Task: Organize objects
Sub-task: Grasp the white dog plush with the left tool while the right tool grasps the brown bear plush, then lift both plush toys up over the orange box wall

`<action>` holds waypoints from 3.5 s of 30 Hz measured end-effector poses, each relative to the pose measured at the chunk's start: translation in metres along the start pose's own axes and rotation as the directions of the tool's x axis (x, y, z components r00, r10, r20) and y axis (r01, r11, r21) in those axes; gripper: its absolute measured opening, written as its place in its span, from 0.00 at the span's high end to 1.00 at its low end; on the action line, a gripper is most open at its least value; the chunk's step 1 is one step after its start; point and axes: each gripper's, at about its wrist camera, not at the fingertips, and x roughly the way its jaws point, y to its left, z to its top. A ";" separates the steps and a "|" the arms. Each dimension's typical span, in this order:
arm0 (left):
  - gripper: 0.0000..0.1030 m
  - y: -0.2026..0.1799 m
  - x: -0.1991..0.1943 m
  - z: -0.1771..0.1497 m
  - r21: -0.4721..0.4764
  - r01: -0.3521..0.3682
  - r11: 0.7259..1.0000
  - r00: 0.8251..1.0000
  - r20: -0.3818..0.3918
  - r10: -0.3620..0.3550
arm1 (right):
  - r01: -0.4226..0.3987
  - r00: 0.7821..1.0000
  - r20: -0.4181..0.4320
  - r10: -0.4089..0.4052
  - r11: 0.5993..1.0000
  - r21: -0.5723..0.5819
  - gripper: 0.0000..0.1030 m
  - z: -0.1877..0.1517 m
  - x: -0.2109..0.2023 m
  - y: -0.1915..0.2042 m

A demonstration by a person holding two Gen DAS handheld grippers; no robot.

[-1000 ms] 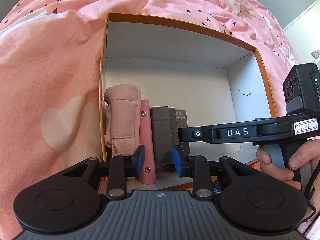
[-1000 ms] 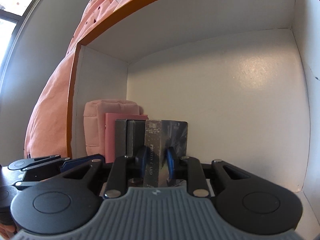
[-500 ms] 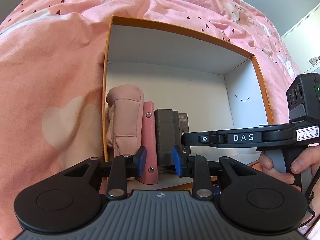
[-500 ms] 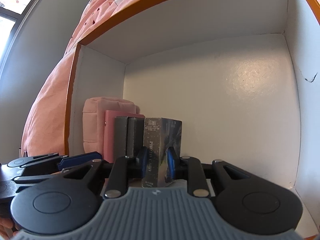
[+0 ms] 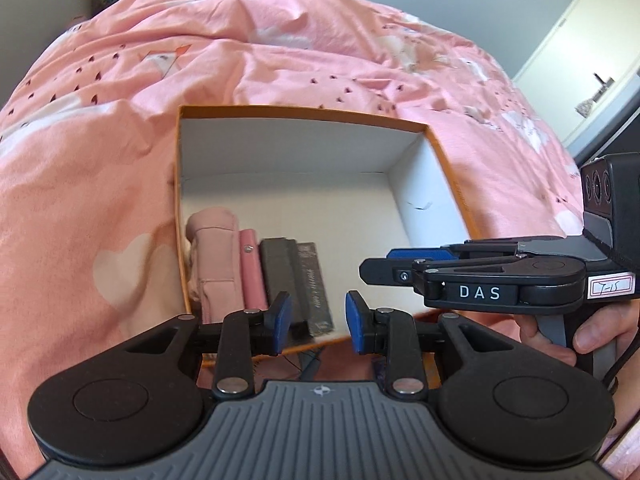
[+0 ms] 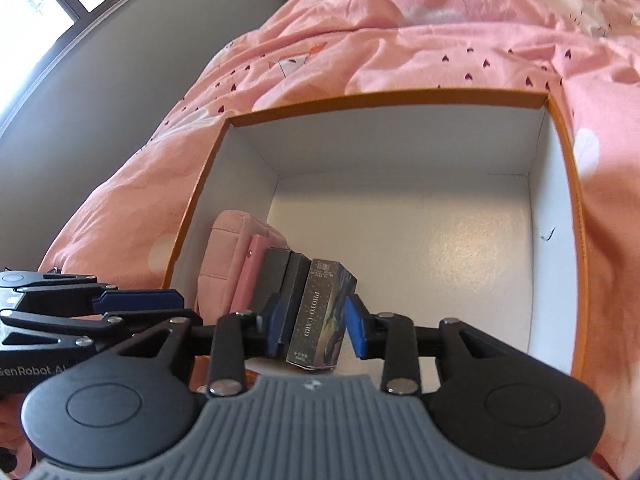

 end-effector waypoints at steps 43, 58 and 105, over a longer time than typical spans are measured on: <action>0.34 -0.042 0.085 -0.103 0.216 0.089 0.972 0.958 -0.286 -0.024 | 0.212 0.973 -0.085 -0.212 0.977 -0.019 0.50 -0.144 -0.032 -0.006; 0.40 -0.053 0.087 -0.116 0.269 0.050 0.962 0.973 -0.231 0.014 | 0.194 0.969 -0.143 -0.203 0.978 -0.075 0.49 -0.141 -0.031 -0.012; 0.44 -0.026 -0.030 -0.058 0.009 0.168 0.986 0.986 -0.016 -0.168 | 0.188 0.982 0.025 -0.187 0.977 -0.097 0.58 -0.114 -0.082 0.029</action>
